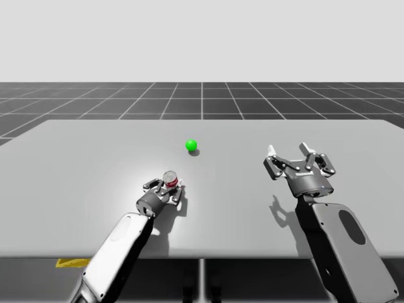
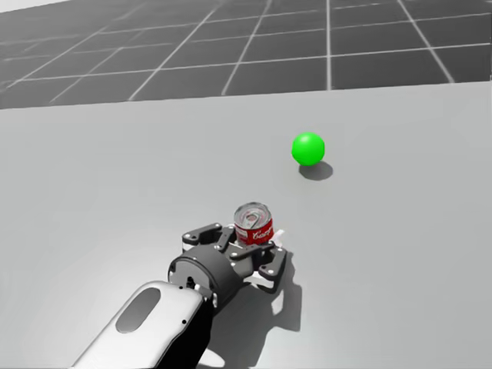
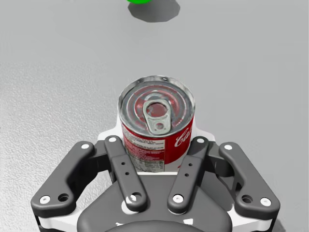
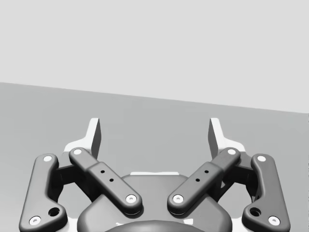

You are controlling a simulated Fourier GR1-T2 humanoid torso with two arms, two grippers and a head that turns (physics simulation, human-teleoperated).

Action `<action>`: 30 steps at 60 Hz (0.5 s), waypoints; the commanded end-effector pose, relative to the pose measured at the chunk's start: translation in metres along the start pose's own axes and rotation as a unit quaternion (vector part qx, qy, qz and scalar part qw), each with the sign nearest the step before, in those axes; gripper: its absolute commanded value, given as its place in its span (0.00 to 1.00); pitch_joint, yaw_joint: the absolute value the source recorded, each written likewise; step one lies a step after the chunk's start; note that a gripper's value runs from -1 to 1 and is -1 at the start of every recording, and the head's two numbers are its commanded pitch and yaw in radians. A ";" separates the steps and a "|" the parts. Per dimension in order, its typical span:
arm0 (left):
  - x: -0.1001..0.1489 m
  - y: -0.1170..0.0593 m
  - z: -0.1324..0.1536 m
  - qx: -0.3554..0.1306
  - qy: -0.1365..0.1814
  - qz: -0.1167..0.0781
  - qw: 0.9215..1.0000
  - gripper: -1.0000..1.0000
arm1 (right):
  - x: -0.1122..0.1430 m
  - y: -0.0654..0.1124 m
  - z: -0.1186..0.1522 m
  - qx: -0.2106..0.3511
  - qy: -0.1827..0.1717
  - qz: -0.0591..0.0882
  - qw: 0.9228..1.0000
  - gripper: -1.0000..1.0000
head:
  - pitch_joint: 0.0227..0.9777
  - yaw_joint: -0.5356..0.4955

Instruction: Watch the red light. When it turns green, pick up the object.

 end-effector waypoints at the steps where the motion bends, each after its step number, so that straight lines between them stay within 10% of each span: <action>1: -0.016 -0.002 0.001 -0.040 0.025 -0.014 0.999 1.00 | -0.001 -0.001 0.000 -0.004 0.001 0.001 1.000 0.00 | 0.60 0.75; 30: -0.003 -0.003 0.008 -0.042 0.008 -0.012 0.999 1.00 | -0.003 -0.001 -0.001 -0.009 0.004 0.011 1.000 0.00 | 0.43 0.75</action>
